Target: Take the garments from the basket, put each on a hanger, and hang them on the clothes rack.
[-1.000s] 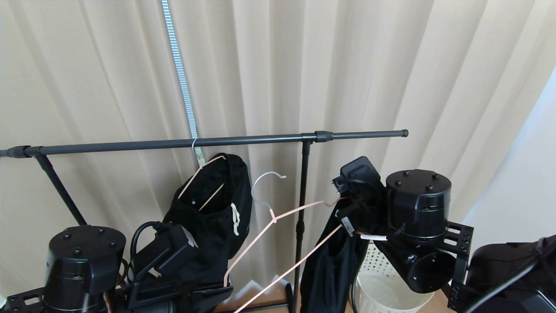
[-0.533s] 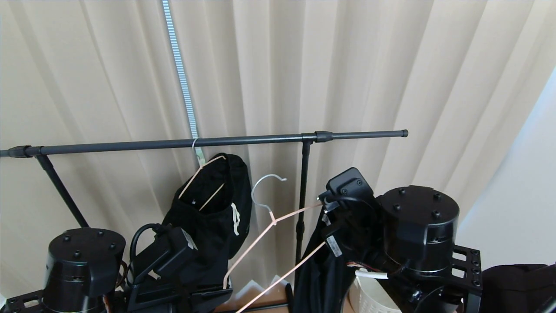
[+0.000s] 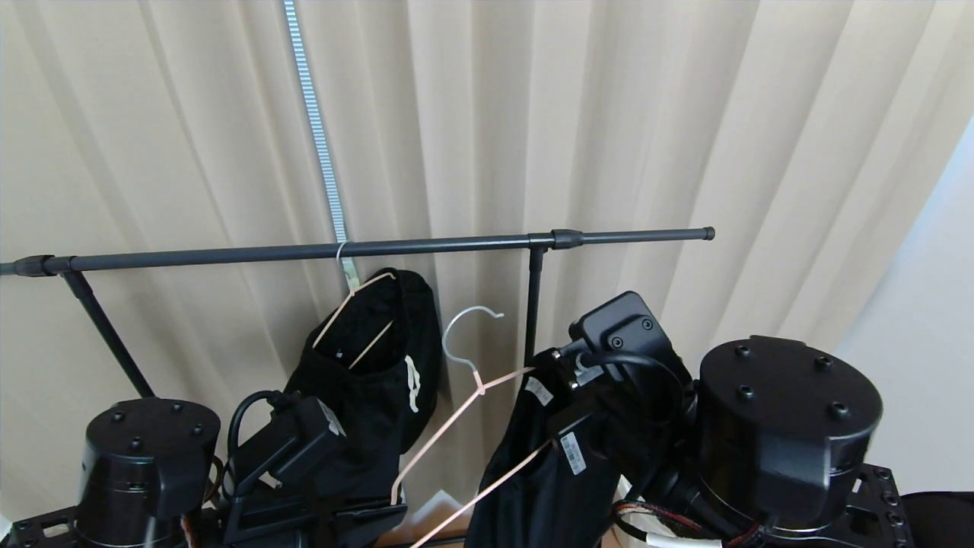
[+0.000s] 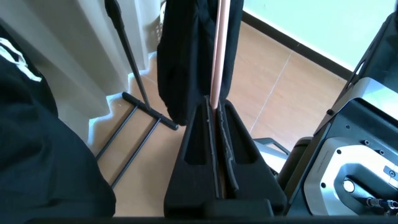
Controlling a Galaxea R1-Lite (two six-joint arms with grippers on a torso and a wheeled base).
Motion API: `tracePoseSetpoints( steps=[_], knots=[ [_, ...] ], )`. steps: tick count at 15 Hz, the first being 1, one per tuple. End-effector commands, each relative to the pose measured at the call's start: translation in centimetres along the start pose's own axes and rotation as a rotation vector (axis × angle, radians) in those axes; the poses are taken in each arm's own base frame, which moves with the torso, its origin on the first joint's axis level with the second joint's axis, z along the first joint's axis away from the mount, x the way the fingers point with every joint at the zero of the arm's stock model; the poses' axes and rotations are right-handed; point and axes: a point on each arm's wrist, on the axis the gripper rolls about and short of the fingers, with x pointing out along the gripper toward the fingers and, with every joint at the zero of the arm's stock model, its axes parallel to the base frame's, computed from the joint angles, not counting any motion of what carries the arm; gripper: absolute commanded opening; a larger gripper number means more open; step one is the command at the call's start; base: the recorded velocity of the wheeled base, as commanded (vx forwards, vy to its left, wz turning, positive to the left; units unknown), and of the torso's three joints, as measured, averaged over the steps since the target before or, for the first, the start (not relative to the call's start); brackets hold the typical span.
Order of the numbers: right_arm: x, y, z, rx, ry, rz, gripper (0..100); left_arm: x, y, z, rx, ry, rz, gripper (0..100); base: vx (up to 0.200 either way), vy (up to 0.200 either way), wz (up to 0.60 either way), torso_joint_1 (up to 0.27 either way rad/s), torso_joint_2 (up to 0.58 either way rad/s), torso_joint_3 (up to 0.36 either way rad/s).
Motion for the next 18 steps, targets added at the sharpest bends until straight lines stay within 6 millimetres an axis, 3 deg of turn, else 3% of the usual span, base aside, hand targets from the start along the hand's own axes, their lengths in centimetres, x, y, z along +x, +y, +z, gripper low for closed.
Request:
tracePoseSetpoints(
  steps=[1, 6, 18],
  knots=[
    [-0.8, 0.3, 0.9, 0.040, -0.032, 0.031, 0, 0.1, 0.0, -0.1, -0.002, 0.006, 0.000, 0, 0.000, 0.000, 0.00, 0.000, 0.00, 0.000],
    [-1.9, 2.5, 2.1, 0.177, -0.066, 0.126, 0, 0.0, -0.1, -0.2, 0.006, -0.013, 0.000, 0, 0.000, 0.000, 0.00, 0.000, 0.00, 0.000],
    [-1.3, 2.6, 1.5, 0.164, -0.046, 0.134, 0, -0.7, -0.3, -0.2, 0.038, -0.105, 0.005, 0, 0.000, 0.000, 0.00, 0.000, 0.00, 0.000]
  ],
)
